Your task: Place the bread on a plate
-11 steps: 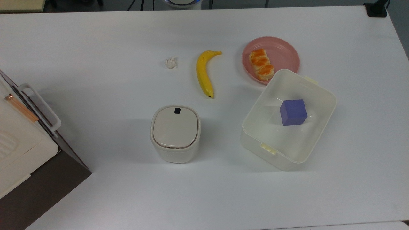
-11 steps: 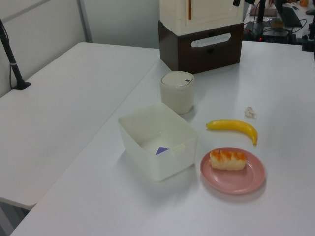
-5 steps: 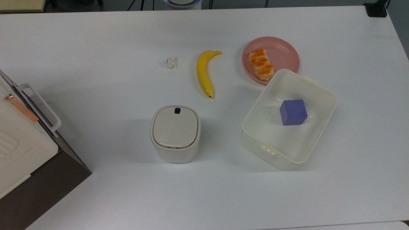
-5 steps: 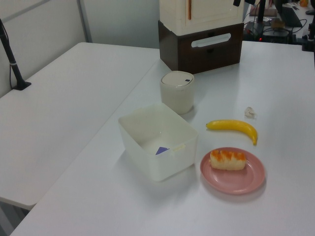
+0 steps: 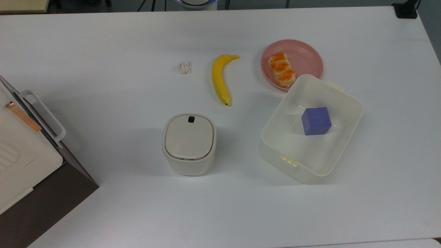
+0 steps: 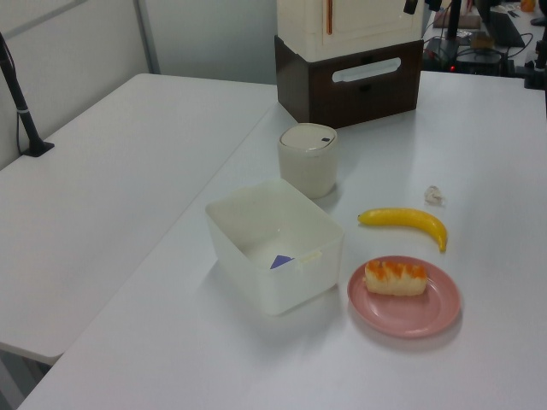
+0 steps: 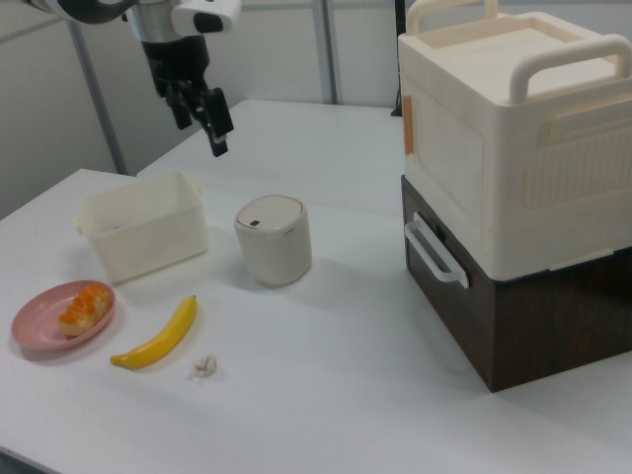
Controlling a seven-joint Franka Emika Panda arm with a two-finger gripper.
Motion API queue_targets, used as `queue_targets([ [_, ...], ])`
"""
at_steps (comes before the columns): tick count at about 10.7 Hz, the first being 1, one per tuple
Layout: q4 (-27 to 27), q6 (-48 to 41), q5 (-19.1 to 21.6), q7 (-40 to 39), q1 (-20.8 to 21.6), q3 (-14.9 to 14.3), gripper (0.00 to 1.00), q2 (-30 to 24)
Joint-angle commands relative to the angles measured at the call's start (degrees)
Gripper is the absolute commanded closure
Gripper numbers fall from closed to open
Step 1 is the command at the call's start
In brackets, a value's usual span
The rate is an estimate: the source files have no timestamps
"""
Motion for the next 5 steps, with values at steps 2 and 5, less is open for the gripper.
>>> queue_targets([
  [2,-2.2,-0.9,1.2,1.2,0.5,3.9,0.00,0.1],
  [5,-2.1,-0.6,1.2,1.2,0.1,3.9,0.00,0.2],
])
